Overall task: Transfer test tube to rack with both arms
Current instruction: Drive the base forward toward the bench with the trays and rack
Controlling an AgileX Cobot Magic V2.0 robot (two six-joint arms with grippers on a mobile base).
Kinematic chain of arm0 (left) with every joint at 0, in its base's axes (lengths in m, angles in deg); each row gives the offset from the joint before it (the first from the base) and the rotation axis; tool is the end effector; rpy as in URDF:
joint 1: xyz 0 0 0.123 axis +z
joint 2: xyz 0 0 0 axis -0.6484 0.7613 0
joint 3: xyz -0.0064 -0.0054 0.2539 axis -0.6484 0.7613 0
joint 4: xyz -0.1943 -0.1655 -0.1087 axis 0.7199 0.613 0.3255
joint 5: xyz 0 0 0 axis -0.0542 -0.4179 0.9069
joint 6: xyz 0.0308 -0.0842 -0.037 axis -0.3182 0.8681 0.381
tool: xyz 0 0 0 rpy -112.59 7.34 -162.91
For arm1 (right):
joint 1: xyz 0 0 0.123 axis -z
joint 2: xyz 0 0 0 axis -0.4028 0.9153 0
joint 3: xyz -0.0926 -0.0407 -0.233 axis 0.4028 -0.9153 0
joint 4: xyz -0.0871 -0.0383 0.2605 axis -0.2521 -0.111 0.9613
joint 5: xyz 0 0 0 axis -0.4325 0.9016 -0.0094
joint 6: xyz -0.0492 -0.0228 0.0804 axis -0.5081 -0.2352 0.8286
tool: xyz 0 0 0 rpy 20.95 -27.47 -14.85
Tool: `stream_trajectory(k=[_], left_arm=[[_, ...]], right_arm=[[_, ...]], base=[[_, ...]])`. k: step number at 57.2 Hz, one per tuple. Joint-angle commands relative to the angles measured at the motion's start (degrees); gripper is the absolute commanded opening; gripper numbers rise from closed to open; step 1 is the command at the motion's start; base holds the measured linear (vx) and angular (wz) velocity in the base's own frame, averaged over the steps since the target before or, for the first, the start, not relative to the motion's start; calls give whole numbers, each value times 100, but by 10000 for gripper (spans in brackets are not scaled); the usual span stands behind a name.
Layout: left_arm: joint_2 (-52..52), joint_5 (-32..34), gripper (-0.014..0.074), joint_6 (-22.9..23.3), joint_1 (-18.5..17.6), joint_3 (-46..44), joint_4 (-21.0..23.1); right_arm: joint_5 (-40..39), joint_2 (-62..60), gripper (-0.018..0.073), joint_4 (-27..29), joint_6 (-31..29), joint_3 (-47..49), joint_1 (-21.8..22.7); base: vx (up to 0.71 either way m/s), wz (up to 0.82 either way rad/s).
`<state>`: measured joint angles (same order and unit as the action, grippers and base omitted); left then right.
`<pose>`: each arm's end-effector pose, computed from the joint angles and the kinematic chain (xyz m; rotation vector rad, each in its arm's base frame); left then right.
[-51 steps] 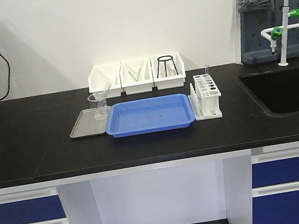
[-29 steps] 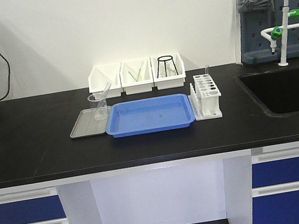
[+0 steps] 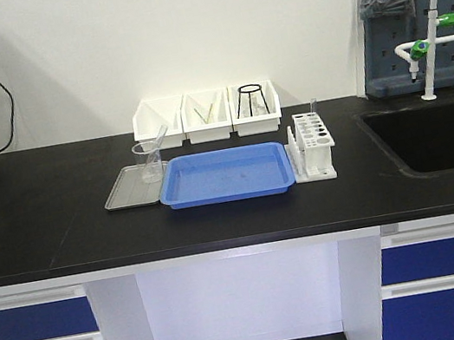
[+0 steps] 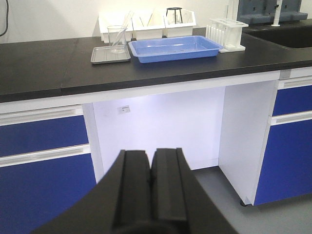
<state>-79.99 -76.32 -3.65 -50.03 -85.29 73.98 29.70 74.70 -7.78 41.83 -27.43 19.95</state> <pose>0.1175 -0.0200 0.1867 0.1427 1.6942 -0.1271 0.1192 0.0060 0.1843 -0.0316 1.7054 0.0404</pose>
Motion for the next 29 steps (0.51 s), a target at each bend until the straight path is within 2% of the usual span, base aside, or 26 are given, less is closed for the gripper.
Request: stream_trajectory(k=[1,29], left_arm=[[-75,447,-7,5,0,-125,48],[-75,447,-7,5,0,-125,48]], right_arm=[[-450,-47,-8,-34,-32,-111,26],[-450,-47,-8,-34,-32,-111,26]], base=[[1,-3],[7,-5]])
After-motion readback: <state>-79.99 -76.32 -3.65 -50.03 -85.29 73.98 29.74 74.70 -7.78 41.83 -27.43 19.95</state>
